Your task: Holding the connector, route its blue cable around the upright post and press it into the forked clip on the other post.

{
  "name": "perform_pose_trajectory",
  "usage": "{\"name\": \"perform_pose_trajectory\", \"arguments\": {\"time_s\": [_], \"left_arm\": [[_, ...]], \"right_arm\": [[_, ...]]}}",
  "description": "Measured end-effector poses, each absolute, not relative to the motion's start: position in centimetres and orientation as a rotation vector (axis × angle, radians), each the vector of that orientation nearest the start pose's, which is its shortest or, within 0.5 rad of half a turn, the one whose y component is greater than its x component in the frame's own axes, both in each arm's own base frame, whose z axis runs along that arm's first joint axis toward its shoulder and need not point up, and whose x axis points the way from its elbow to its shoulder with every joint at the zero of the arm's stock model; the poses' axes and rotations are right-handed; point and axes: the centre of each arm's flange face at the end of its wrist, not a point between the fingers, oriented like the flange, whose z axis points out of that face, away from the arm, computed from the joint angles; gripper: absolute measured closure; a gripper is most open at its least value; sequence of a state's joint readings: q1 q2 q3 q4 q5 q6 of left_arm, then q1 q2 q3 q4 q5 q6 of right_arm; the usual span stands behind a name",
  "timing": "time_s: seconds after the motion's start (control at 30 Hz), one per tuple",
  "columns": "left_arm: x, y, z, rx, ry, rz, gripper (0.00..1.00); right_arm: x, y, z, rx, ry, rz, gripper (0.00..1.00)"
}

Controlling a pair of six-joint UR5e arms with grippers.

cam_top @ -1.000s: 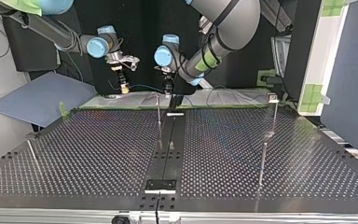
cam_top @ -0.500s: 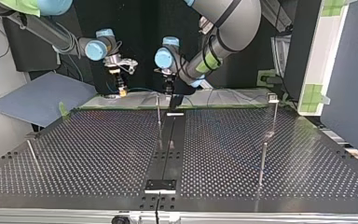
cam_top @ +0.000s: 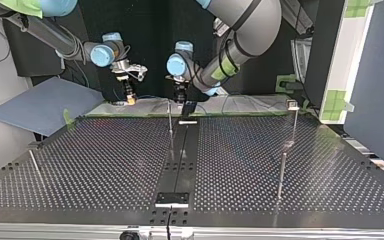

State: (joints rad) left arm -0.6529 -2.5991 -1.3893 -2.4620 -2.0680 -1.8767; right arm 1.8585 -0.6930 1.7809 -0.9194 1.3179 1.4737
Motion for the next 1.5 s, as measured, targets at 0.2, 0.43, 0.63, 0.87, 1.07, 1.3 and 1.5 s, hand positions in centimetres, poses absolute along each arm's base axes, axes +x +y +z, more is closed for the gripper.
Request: {"name": "perform_pose_trajectory", "arguments": {"time_s": [0.2, 0.43, 0.63, 0.87, 1.07, 1.3, 1.5], "left_arm": [[50.5, -49.1, -2.0, -0.063, 1.732, -0.281, 1.00], [51.3, -49.5, -1.3, -0.055, 1.740, -0.288, 1.00], [51.8, -49.6, -0.9, -0.056, 1.745, -0.298, 1.00], [52.1, -49.4, -0.8, -0.062, 1.751, -0.293, 1.00], [52.3, -49.0, -0.8, -0.066, 1.753, -0.279, 0.79], [52.3, -48.9, -0.8, -0.023, 1.758, -0.242, 0.06], [51.7, -48.8, -1.0, 0.026, 1.791, -0.188, 0.00]], "right_arm": [[32.0, -52.3, -2.5, 1.762, -0.929, 1.446, 1.00], [32.0, -52.8, -2.3, 1.756, -0.926, 1.447, 1.00], [31.9, -53.2, -2.1, 1.749, -0.927, 1.446, 1.00], [31.9, -53.4, -2.0, 1.749, -0.927, 1.443, 1.00], [31.9, -53.4, -2.0, 1.749, -0.927, 1.443, 1.00], [31.9, -53.3, -2.0, 1.752, -0.928, 1.442, 1.00], [31.8, -53.3, -2.0, 1.752, -0.929, 1.442, 1.00]]}}
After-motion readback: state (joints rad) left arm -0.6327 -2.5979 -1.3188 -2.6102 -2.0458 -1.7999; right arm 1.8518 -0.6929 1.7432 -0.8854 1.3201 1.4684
